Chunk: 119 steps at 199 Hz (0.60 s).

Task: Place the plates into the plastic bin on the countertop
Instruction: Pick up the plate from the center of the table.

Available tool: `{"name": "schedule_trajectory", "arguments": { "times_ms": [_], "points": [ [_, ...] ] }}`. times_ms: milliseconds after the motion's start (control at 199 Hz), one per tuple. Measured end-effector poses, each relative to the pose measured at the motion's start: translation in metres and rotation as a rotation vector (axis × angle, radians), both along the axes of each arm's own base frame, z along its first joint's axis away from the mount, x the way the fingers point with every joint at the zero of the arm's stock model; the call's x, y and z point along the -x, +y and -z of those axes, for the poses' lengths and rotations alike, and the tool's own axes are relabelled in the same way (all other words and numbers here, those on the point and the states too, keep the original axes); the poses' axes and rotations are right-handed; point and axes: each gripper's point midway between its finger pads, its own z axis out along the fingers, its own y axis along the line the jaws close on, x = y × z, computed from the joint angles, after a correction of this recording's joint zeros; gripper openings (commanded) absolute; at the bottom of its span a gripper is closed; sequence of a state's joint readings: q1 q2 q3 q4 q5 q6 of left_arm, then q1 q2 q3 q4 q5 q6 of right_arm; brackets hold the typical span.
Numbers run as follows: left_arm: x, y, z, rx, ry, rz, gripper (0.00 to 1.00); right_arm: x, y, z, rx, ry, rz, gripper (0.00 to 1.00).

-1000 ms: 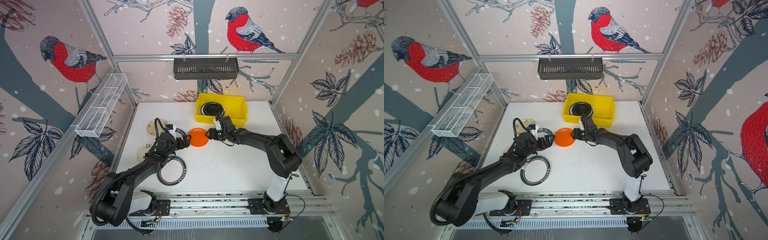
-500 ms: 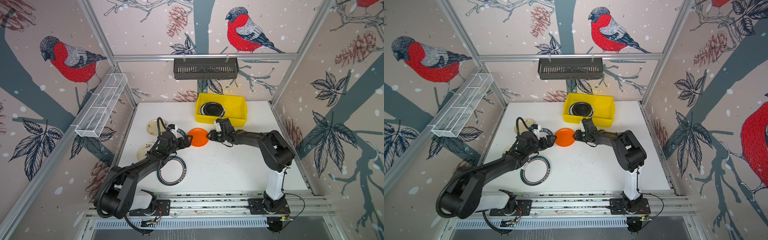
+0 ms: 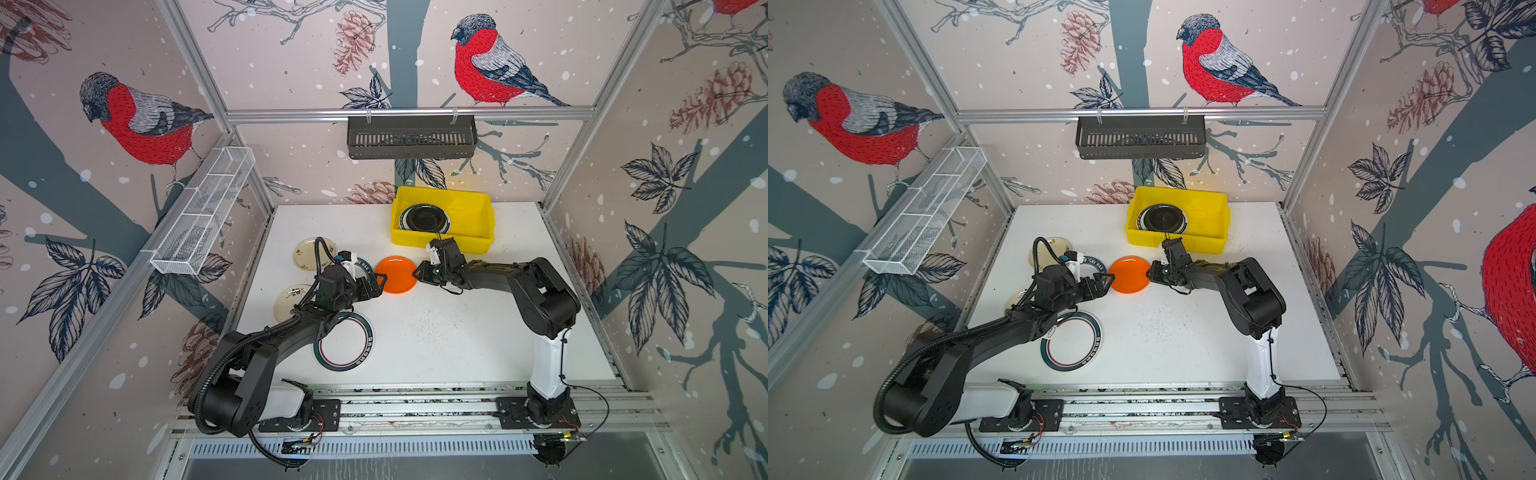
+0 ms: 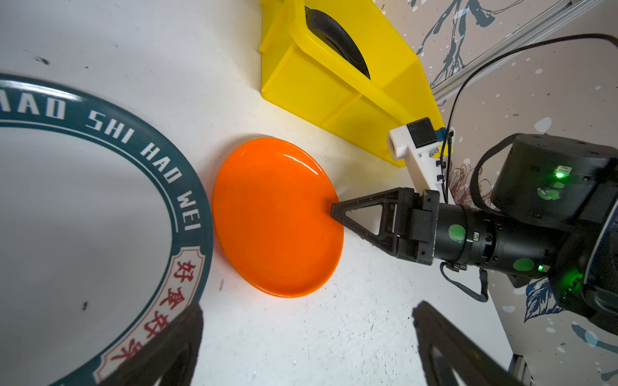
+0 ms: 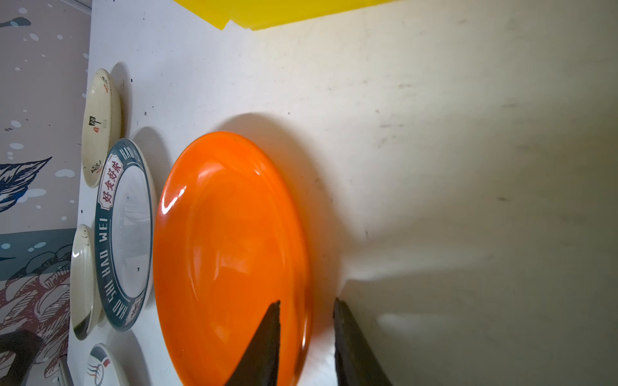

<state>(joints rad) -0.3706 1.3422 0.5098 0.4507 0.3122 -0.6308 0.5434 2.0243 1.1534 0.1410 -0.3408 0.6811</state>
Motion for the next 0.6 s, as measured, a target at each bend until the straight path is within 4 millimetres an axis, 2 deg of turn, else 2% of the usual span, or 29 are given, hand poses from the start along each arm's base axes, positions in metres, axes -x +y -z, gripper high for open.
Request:
{"name": "schedule_trajectory", "arguments": {
  "times_ms": [211,362,599],
  "points": [
    [0.0008,0.0,-0.0026,0.005,-0.011,0.002,0.97,-0.0044,0.008,-0.0004,-0.014,-0.01,-0.008,0.28],
    [0.0018,-0.0003,-0.0015,0.006,-0.009,0.005,0.97,-0.005,0.0085,-0.0004,-0.013,-0.01,-0.008,0.22],
    [0.0028,-0.0005,-0.0005,0.007,-0.006,0.008,0.97,-0.0045,0.0073,0.002,0.016,-0.007,0.004,0.19]
  ]
}}
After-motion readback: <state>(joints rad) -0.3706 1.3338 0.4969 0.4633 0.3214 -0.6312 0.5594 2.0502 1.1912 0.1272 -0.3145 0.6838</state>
